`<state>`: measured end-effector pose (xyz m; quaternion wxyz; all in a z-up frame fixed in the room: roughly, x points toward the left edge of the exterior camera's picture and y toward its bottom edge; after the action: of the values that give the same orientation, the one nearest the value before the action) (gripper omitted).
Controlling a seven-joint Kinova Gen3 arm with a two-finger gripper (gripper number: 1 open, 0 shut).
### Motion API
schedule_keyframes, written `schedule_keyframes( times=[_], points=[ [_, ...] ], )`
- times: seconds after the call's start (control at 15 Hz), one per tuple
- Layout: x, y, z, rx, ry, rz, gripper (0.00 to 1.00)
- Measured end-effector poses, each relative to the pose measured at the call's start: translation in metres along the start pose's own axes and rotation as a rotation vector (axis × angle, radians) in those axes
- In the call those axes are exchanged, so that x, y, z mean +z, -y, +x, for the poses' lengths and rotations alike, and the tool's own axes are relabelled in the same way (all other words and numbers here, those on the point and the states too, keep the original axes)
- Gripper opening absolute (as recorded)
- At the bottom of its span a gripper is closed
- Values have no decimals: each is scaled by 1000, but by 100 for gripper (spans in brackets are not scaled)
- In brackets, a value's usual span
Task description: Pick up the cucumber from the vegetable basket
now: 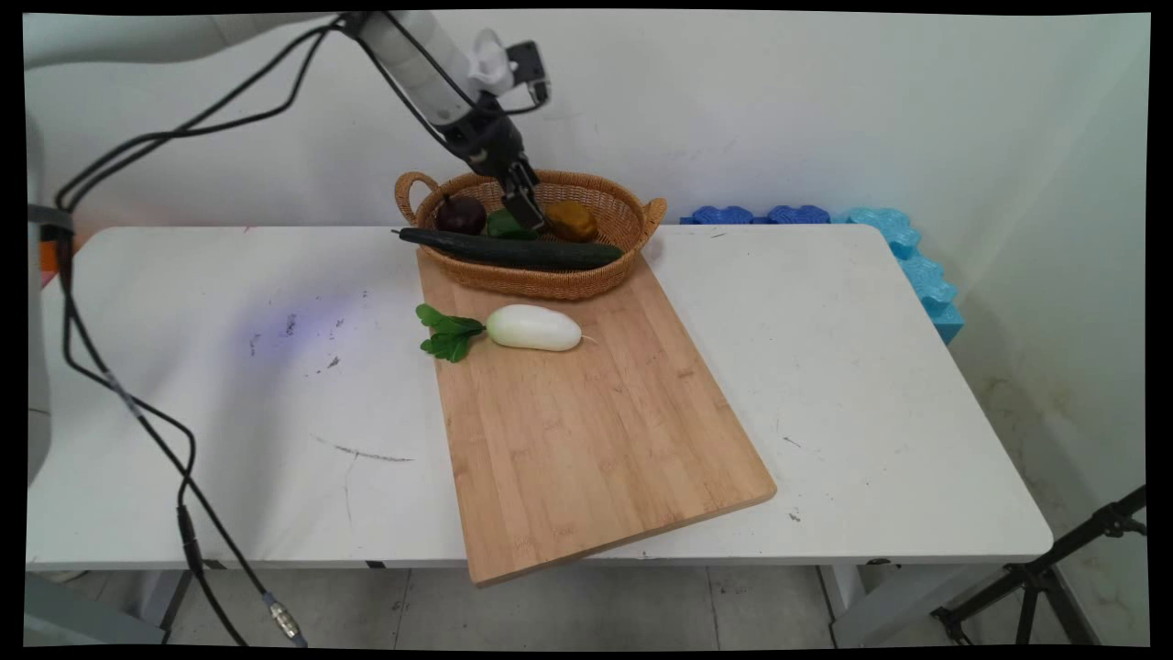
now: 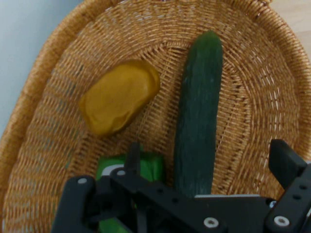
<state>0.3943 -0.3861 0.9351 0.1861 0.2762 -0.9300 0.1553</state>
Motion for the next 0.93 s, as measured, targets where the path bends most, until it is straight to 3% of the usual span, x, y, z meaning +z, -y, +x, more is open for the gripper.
schedule_keyframes(
  times=[0.4, 0.93],
  points=[
    [47, 0, 16, 56, 44, -27, 100],
    [87, 1, 24, 73, 79, -41, 100]
  ],
)
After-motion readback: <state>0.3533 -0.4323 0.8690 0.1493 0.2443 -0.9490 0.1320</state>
